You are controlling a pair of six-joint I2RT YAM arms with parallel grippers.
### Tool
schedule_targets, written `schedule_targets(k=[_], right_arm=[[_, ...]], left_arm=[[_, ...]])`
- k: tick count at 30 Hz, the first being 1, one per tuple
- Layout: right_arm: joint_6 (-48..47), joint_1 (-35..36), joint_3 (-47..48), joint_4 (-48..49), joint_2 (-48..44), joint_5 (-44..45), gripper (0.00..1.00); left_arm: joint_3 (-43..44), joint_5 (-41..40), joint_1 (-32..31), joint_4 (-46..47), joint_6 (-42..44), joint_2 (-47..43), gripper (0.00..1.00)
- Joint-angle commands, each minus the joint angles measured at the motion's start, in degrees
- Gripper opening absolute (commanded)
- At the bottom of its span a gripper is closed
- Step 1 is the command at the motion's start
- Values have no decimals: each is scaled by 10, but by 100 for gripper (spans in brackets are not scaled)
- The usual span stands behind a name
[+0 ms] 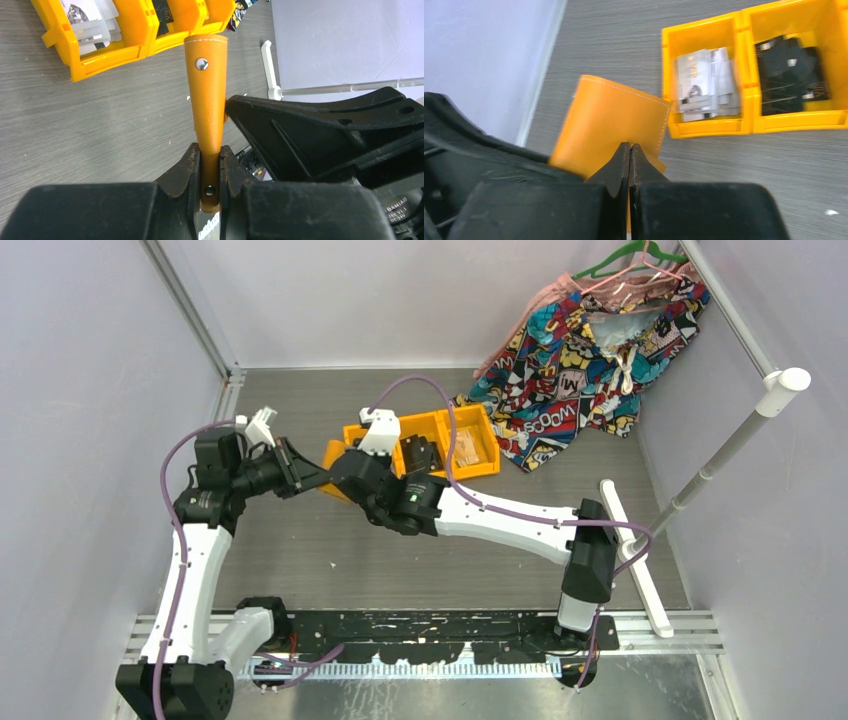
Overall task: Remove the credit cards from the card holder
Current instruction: Open the card holder.
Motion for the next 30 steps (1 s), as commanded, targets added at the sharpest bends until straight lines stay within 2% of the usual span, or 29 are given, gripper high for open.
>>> schedule_targets(k=[1,8,10,11,12,14,15,17,22,27,30], right_arm=[[-7,-13,-35,-47,-38,71,1],[-1,-14,-89,-28,-86,60,1],[-13,-19,-110,-11,-105,24,3],[-20,-28,-122,4,-118,-16,15],[-24,-41,-136,20,-134,-63,33],[-26,-78,-175,76,-169,-196,63],[-23,-97,-191,99,-186,-257,72],[-26,-133,-202,116,-210,-366,81],[-49,-209,-176,86,-227,-623,88],[-58,-225,-148,61,-207,-730,87],[-35,-225,-155,87,-193,-768,80]], left_arm=[[48,30,-1,19,3,-26,0],[60,1,-1,13,20,-28,0],[62,9,-1,13,21,-27,0],[63,15,-1,13,19,-26,0],[64,24,-1,12,17,-26,0],[64,49,-1,15,11,-25,0],[64,64,-1,18,8,-25,0],[65,92,-1,22,8,-28,0],[66,157,-1,28,21,-40,0],[66,221,-1,41,9,-47,0],[66,230,-1,46,3,-54,0]])
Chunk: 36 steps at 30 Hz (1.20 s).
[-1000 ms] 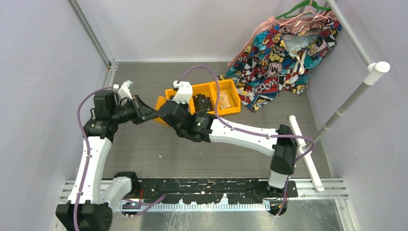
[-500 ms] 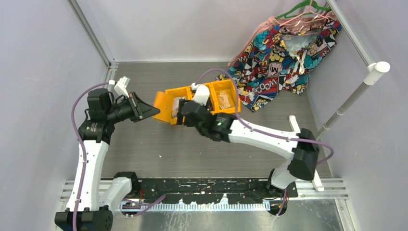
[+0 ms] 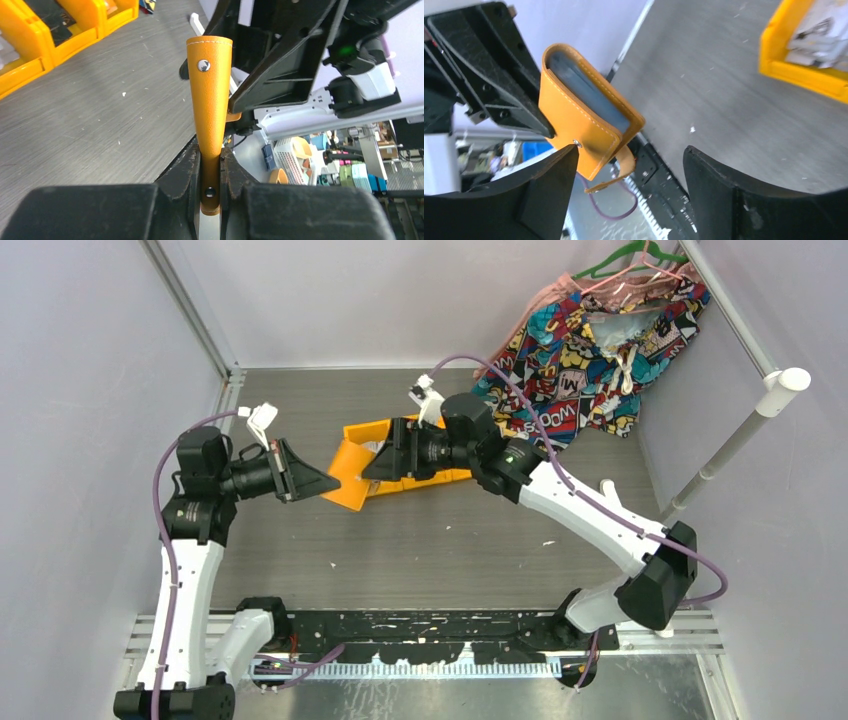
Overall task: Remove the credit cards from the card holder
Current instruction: Open the card holder.
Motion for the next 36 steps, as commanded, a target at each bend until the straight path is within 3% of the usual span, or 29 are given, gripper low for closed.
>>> schedule_targets(k=[1,6,15,26,29,30,31,34,36], right_arm=[[22,0,6,51,14,-134,76],[52,7,-46,122,-1,-163,65],[34,36,-44,114,10,-191,41],[20,37,-82,114,-54,-188,16],[26,37,-86,116,-65,-187,12],[23,39,-78,98,-64,-173,5],[21,41,-73,88,-64,-165,3],[14,53,-47,51,-57,-136,2],[4,66,-12,12,-47,-104,1]], left_arm=[[28,65,0,43,-14,-18,0],[36,71,0,43,-19,-21,0],[32,88,0,75,-55,-22,0],[33,103,0,77,-53,-24,1],[30,70,0,67,-33,-26,24],[25,33,0,66,-18,-32,57],[21,12,0,63,-7,-37,69],[7,-45,0,62,36,-57,89],[-11,-64,0,69,68,-72,94]])
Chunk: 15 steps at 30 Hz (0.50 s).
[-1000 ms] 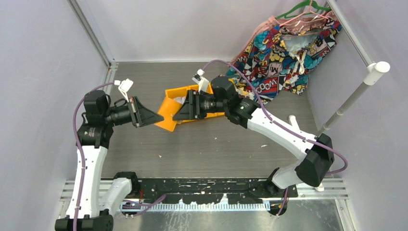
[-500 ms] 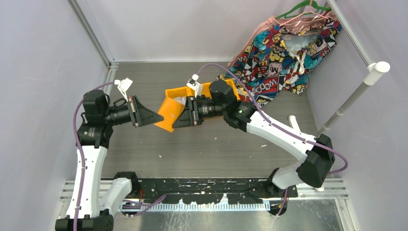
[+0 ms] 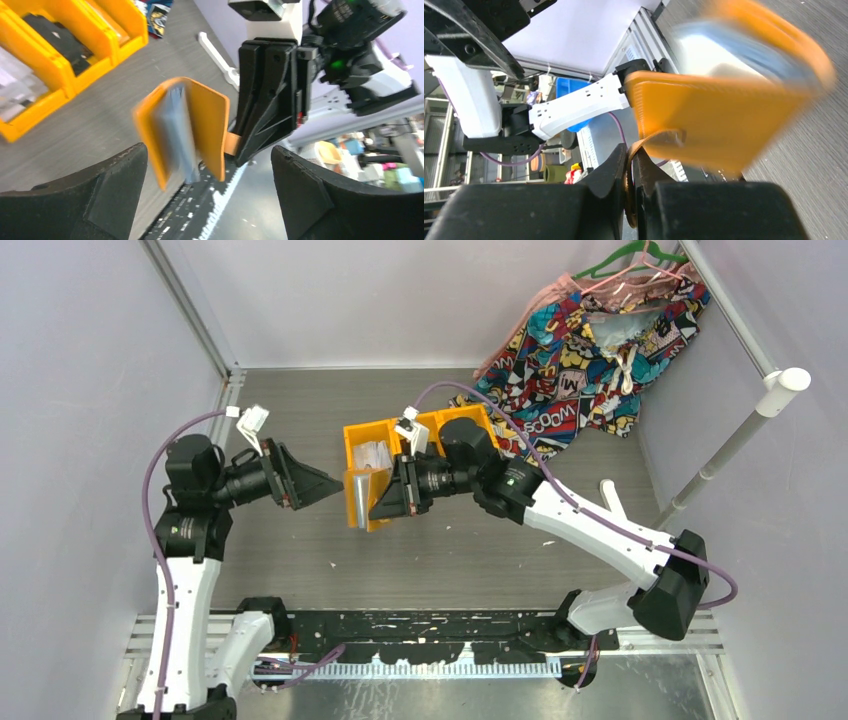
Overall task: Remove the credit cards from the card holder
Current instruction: Open the card holder.
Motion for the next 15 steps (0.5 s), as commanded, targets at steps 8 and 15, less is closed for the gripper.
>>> schedule_targets(k=[8,15], right_arm=[[-58,59,169,-138,40,113,1],[-134,61,239,-256,54,120,1]], left_arm=[[-45,-63,-46,-26,193,-62,90],[-13,-32,-47,-166,352,-54,77]])
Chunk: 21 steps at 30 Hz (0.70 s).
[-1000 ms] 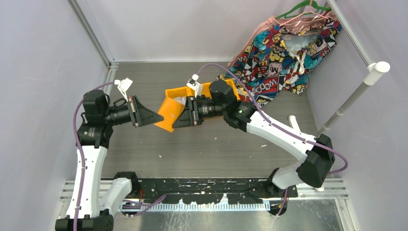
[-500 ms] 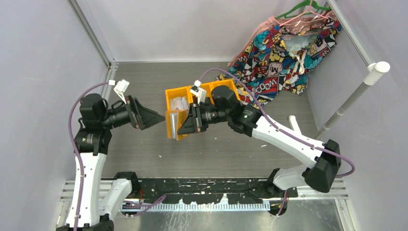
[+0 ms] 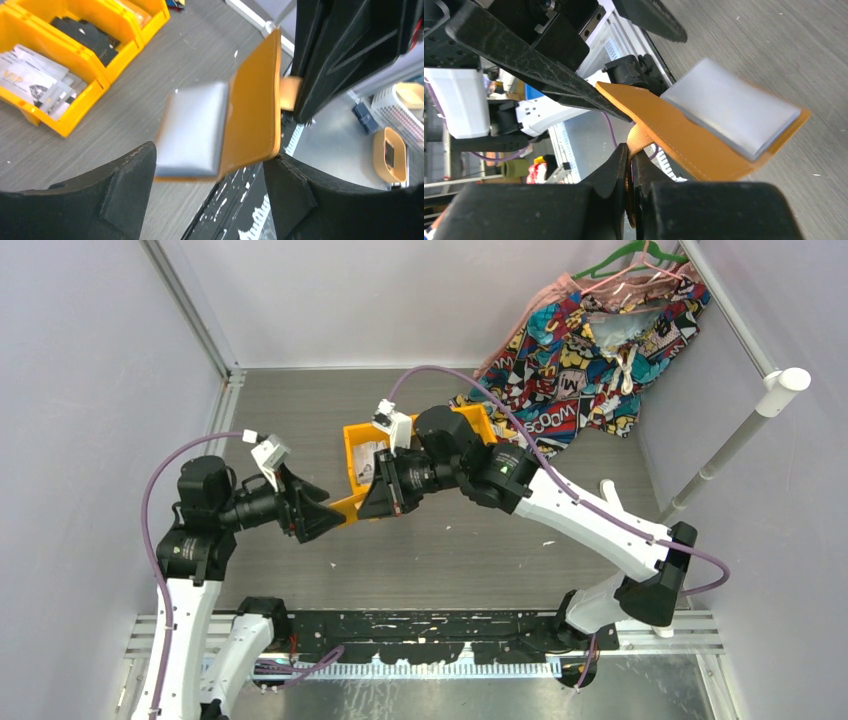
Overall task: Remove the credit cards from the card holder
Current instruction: Open the card holder.
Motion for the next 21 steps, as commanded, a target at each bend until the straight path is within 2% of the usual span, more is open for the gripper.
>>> schedule_targets(k=[1,4,7,11,17,21], right_arm=[[-68,-1,71,-82,1,28,1],[-77,0,92,-100,12,29,1],[-70,9,102,-91,27,25,1],[-66,25,121,-82,52,19,1],[-78,37,161,-103,73,29,1],[-63,39,176,-88,80,29,1]], left_arm=[[41,46,-2,-123,146,10,77],[52,83,-3,-134,134,4,77],[29,96,-2,-80,81,-20,72],[4,72,-2,-8,36,-48,64],[45,106,-2,-73,70,-27,52],[20,62,-2,-55,80,-57,33]])
